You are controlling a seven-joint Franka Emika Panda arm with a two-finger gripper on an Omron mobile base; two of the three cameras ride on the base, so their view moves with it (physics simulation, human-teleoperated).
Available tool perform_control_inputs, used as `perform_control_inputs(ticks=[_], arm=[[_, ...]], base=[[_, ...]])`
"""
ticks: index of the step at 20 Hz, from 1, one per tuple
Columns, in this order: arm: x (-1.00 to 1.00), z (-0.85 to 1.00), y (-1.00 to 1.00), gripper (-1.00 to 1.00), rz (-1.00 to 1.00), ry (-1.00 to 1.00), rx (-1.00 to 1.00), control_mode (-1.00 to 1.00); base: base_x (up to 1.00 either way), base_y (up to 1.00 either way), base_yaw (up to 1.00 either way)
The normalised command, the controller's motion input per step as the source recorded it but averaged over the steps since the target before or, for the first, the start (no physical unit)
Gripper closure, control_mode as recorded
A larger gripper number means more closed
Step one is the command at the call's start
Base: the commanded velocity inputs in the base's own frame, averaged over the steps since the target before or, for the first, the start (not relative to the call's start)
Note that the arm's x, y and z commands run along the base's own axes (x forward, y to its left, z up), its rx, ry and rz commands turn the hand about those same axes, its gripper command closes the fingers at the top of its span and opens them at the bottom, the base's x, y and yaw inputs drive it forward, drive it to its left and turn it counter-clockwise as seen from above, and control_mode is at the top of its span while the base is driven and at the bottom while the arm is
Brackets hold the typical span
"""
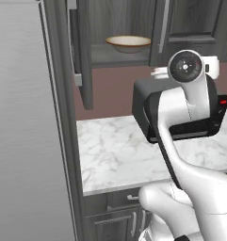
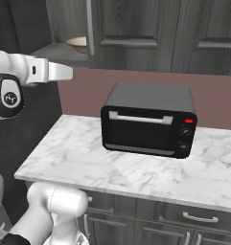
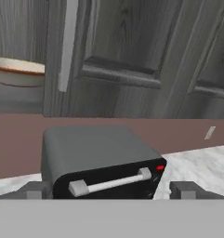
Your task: Move the bowls from the cabinet to the plates on the dining table.
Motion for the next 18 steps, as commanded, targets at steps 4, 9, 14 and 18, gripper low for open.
perform_control_inputs(ticks=[4,9,14,18], arm=[[0.3,0.38,-0.27,-1.0,-0.04,-0.02,0.19,-1.0],[0.02,0.04,-0.05,-1.0,0.0,-0.01,0.02,-1.0],[0.1,-0.04,-0.02,-1.0,0.0,0.0,0.01,-1.0],[0.19,0.01,-0.2,-1.0,0.03,0.0,0.07,-1.0]], base=[[0.0,0.0,0.0],[0.0,0.0,0.0],[0.0,0.0,0.0],[0.0,0.0,0.0]])
